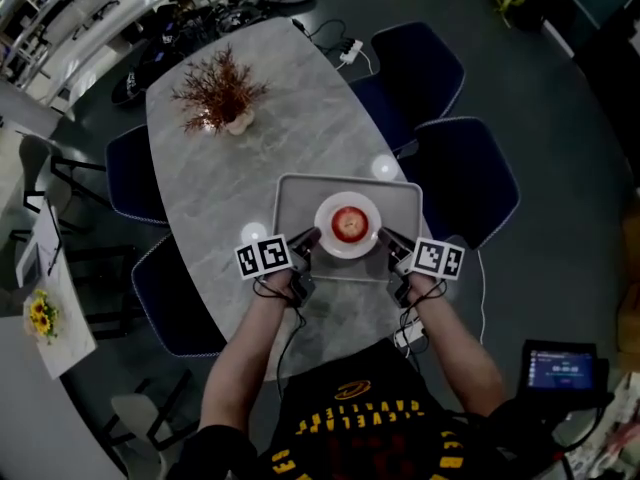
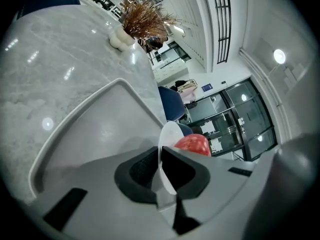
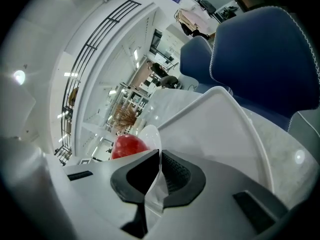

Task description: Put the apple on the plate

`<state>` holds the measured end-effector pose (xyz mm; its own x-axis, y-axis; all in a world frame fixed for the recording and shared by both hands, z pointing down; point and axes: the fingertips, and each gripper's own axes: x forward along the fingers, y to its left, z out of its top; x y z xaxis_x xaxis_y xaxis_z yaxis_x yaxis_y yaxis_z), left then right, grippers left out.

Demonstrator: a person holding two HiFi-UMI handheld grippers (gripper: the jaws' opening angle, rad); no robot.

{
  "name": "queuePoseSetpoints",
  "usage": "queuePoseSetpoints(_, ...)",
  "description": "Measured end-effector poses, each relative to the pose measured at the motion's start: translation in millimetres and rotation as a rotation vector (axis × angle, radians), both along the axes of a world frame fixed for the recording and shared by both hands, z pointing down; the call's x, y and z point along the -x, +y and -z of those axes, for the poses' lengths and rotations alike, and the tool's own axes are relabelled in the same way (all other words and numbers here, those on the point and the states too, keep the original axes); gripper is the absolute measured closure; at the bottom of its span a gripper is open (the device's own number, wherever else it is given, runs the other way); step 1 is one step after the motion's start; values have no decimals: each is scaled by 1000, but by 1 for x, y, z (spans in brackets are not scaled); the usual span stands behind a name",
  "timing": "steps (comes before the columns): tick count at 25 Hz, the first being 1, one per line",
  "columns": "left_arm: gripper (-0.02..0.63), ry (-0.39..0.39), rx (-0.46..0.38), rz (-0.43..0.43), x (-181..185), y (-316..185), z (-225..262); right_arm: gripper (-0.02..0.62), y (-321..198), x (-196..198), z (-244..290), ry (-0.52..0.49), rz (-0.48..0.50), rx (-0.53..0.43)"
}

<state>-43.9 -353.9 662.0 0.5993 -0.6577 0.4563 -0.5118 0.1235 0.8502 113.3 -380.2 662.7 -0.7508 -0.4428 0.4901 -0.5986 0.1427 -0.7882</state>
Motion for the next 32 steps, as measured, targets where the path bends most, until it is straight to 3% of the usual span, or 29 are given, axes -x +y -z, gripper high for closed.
queuePoseSetpoints(9,583,-49,54,-10,10,-15,-37,569,-12,10,-42,54,32,59)
queuePoseSetpoints(32,583,-126,141,-64,6,-13,-64,568,-4,7,-66,123,39,95)
